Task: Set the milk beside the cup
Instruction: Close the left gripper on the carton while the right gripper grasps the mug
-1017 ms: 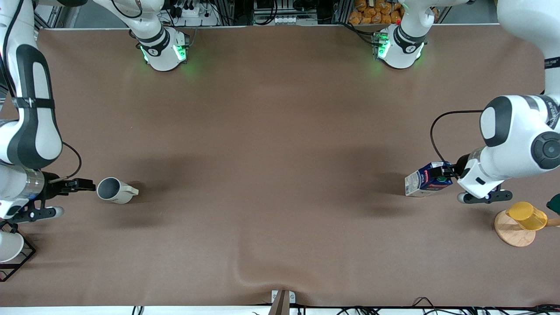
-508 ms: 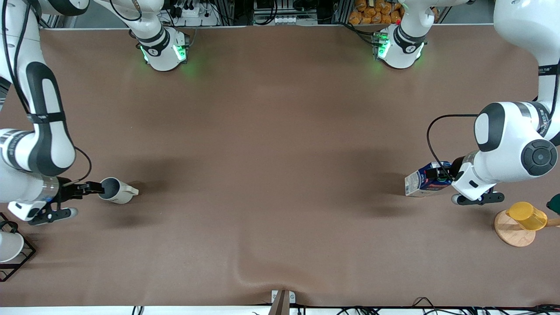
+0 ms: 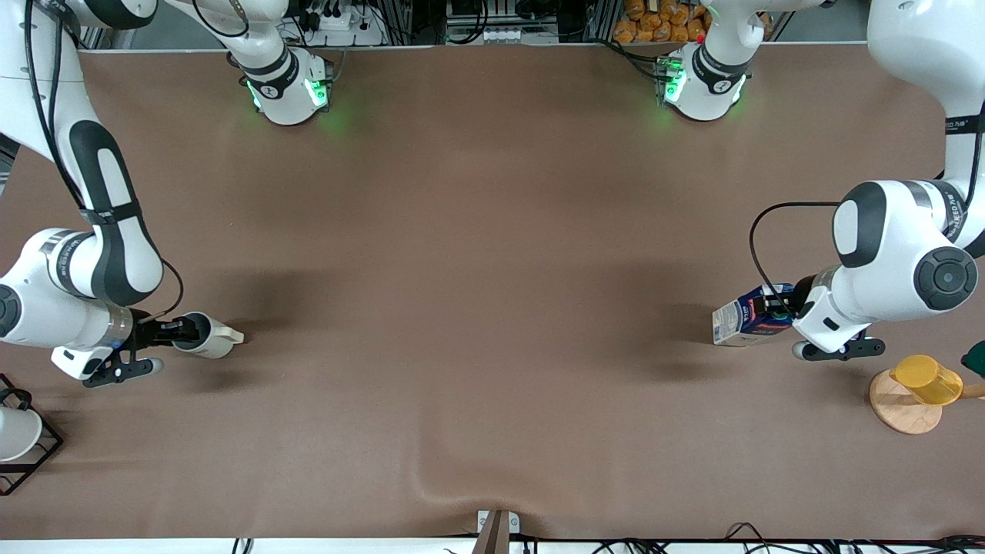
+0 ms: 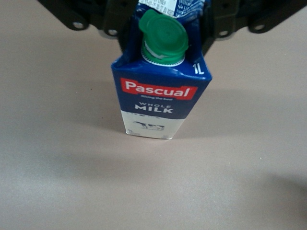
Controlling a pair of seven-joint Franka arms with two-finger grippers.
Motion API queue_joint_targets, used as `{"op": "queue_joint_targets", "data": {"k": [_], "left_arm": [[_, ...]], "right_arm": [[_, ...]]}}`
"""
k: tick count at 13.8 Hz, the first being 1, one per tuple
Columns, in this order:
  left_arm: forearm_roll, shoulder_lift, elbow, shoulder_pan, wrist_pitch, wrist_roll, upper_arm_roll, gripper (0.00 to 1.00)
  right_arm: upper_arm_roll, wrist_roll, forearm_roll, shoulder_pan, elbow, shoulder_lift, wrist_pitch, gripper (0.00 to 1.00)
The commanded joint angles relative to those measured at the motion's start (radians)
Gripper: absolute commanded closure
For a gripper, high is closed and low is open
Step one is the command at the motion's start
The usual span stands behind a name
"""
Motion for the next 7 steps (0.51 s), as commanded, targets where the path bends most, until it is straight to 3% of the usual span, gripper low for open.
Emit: {"op": "queue_joint_targets", "data": {"k": [1, 7], "left_arm": [[0.016, -0.001, 0.009, -0.003, -0.003, 0.020, 0.002, 0.48], [0.017, -0.012, 0.026, -0.006, -0.007, 0.020, -0.002, 0.54]], "right_arm": [[0.017, -0.019, 0.031, -0.019, -0.006, -0.029, -0.017, 1.00], [0.038, 0.135, 0.083, 0.048, 0.176, -0.045, -0.299, 1.00]]}}
